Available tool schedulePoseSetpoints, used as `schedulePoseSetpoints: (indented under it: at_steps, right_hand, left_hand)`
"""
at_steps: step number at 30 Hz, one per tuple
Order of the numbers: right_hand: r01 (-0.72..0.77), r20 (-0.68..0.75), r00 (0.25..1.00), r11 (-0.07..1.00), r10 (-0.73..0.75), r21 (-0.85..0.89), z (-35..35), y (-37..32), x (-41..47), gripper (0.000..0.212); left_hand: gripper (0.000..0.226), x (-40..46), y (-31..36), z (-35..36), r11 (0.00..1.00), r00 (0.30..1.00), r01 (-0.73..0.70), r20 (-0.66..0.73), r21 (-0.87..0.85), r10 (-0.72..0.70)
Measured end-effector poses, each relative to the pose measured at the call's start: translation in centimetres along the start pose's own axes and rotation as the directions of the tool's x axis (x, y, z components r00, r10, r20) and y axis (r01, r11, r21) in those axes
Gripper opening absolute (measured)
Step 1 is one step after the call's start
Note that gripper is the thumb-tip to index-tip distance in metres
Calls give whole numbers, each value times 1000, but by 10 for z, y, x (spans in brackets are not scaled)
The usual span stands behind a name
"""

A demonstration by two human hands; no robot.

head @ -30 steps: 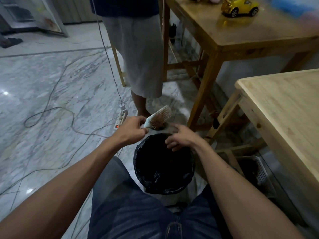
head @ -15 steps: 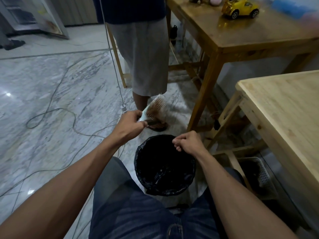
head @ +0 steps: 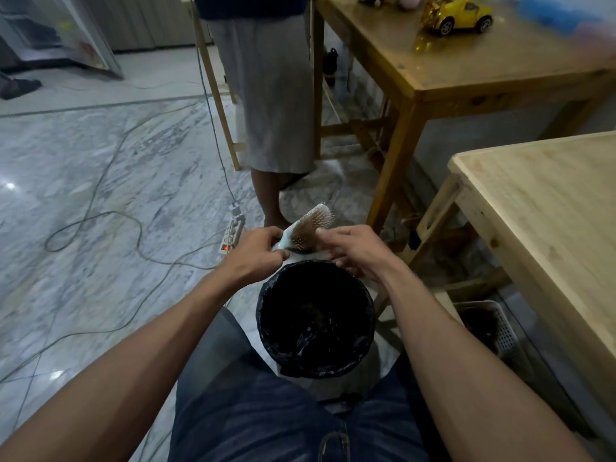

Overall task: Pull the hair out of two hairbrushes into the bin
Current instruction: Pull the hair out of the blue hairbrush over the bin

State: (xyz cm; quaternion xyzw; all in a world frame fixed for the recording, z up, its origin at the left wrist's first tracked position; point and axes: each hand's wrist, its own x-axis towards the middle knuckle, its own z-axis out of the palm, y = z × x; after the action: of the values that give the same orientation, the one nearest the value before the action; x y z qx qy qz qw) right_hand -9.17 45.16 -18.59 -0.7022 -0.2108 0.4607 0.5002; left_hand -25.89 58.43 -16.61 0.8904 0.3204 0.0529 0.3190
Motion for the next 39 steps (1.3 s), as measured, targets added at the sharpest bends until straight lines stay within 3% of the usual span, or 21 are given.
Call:
schedulePoseSetpoints:
  at_steps: [3, 8, 11, 14, 16, 18, 23, 26, 31, 36, 39]
  right_hand:
    - [13, -41, 999, 995, -17, -96, 1, 17, 3, 12]
    - [-58, -128, 991, 965, 26, -255, -3, 46, 6, 25]
    - [-16, -90, 996, 978, -3, -207, 4, 32, 2, 27]
    - [-24, -12, 1000, 998, 23, -65, 7, 15, 3, 47]
    - [-6, 81, 997, 997, 12, -76, 8, 8, 3, 55]
    - [53, 128, 991, 989, -36, -135, 11, 8, 3, 49]
    - [113, 50, 993, 962, -103, -247, 13, 25, 8, 17]
    - [77, 26, 997, 946, -73, -315, 9, 34, 5, 12]
    - [50, 43, 998, 892, -35, -449, 5, 34, 2, 9]
    - [43, 28, 999, 875, -34, -482, -4, 32, -2, 11]
    - [35, 62, 998, 872, -6, -488, -6, 34, -3, 11]
  left_hand:
    - [42, 0, 3, -2, 998, 998, 10, -55, -66, -13]
    - [40, 0, -5, -9, 998, 999, 11, -48, -68, -14]
    - [43, -2, -7, -2, 998, 998, 14, -64, -59, -18]
    - [44, -2, -8, 4, 999, 999, -5, -50, -36, 3]
    - [44, 0, -8, 6, 1000, 998, 0, -57, -31, -2]
    - [41, 2, -7, 8, 1000, 998, 0, -64, -16, -1]
    - [27, 6, -5, 7, 1000, 996, 7, -90, -8, -8]
    - [12, 7, -6, 7, 1000, 995, 4, -103, 0, -4]
    - [6, 5, -8, 21, 992, 988, 64, -132, -105, -78]
    - [10, 6, -9, 23, 983, 973, 110, -186, -144, -136]
    - [29, 9, -10, 22, 985, 972, 106, -195, -138, -132]
